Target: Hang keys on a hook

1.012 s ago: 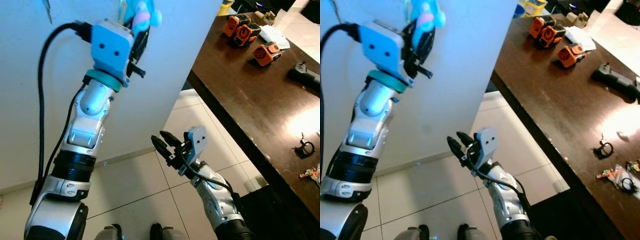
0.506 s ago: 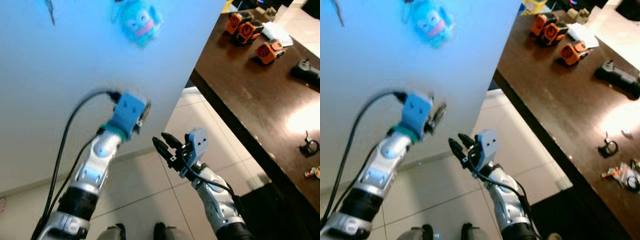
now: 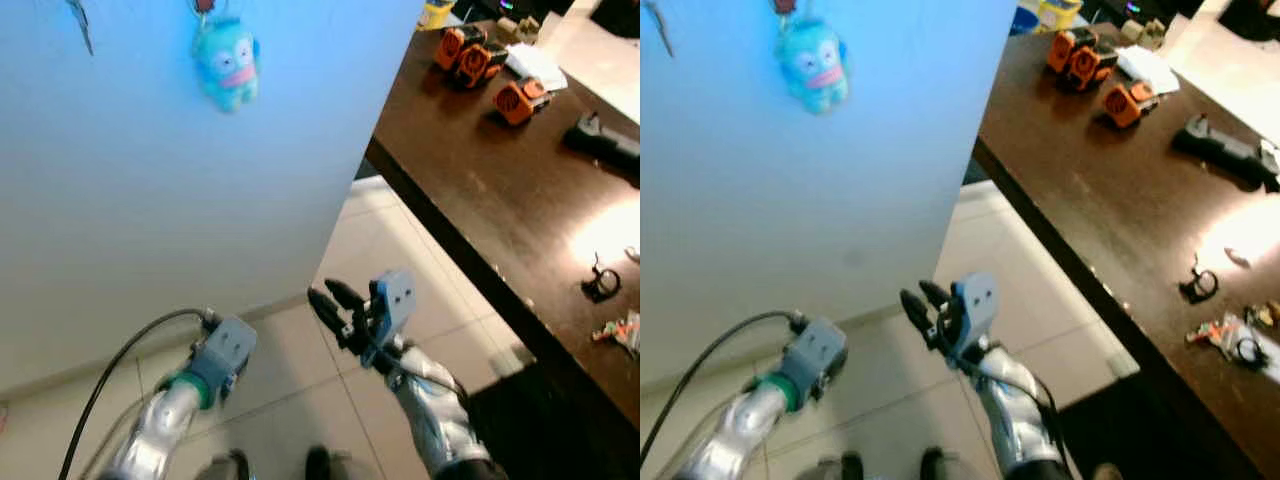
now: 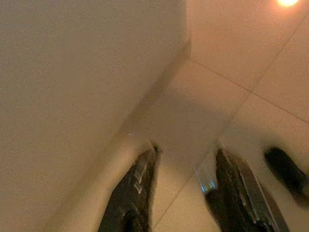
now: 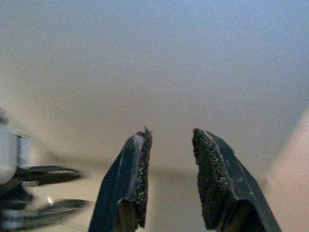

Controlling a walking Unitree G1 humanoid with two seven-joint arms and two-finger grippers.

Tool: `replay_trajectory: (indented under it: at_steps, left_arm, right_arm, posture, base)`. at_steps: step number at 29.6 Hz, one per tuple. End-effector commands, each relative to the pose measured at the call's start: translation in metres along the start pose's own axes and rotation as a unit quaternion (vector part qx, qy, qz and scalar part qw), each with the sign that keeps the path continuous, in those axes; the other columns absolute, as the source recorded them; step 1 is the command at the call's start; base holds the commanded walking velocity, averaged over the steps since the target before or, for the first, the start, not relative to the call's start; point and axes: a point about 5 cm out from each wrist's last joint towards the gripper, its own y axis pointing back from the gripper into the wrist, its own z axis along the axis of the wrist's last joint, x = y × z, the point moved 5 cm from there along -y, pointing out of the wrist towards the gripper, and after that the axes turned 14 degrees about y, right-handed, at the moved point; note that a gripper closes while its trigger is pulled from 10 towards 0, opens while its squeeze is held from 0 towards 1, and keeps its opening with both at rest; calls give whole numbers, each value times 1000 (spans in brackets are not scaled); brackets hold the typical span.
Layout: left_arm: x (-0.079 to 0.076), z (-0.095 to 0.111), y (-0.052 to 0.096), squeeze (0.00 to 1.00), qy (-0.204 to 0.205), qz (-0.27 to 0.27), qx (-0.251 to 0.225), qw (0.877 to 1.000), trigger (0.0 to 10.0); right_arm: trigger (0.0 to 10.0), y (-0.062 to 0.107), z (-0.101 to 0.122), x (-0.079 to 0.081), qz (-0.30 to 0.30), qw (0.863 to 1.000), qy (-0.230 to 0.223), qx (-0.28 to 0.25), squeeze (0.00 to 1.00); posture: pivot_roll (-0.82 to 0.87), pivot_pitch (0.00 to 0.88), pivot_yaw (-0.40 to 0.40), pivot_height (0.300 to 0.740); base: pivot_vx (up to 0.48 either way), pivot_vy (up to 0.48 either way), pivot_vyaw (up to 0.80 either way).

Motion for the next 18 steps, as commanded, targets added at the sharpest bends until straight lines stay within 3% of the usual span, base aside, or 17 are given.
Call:
replay_trajectory:
  at_steps: [1, 3, 5, 6, 8, 9, 16, 17, 18]
  left_arm:
    - [12, -60, 17, 0, 79, 56, 93, 991, 10000]
    - [13, -62, 18, 0, 86, 59, 97, 990, 10000]
    - [13, -67, 20, 0, 91, 70, 101, 988, 10000]
    - [13, -67, 20, 0, 91, 70, 101, 988, 10000]
    - [11, -70, 22, 0, 96, 71, 105, 987, 10000]
    - [9, -70, 21, 0, 95, 67, 105, 988, 10000]
    - [-1, -55, 14, 0, 75, 56, 68, 993, 10000]
    - [3, -26, 4, 0, 71, 63, 13, 995, 10000]
    - [3, -26, 4, 0, 71, 63, 13, 995, 10000]
  right_arm:
    - [10000, 49, -81, -3, -38, 987, -22, 155, 0]
    - [10000, 55, -89, -4, -45, 984, -23, 173, 0]
    - [10000, 88, -123, -12, -105, 961, -57, 250, 0]
    - [10000, 88, -123, -12, -105, 961, -57, 250, 0]
    - [10000, 115, -146, -13, -148, 937, -84, 304, 0]
    - [10000, 120, -150, -11, -155, 933, -93, 311, 0]
    - [10000, 107, -139, -6, -148, 947, -77, 276, 0]
    - [10000, 91, -121, -20, -164, 956, -48, 237, 0]
    - [10000, 91, -121, -20, -164, 956, -48, 237, 0]
  posture:
    - [-94, 153, -84, 740]
    - [-94, 153, -84, 740]
    - [-110, 146, -76, 740]
    - [-110, 146, -76, 740]
    - [-112, 146, -72, 740]
    - [-113, 146, -69, 740]
    - [-129, 145, -63, 740]
    - [-131, 144, -64, 740]
    - [-131, 144, -64, 740]
  base:
    - [0, 0, 0]
    - [0, 0, 0]
    - [0, 0, 0]
    - [0, 0, 0]
    - [0, 0, 0]
    - [0, 0, 0]
    - [0, 0, 0]
    - [0, 0, 0]
    - [0, 0, 0]
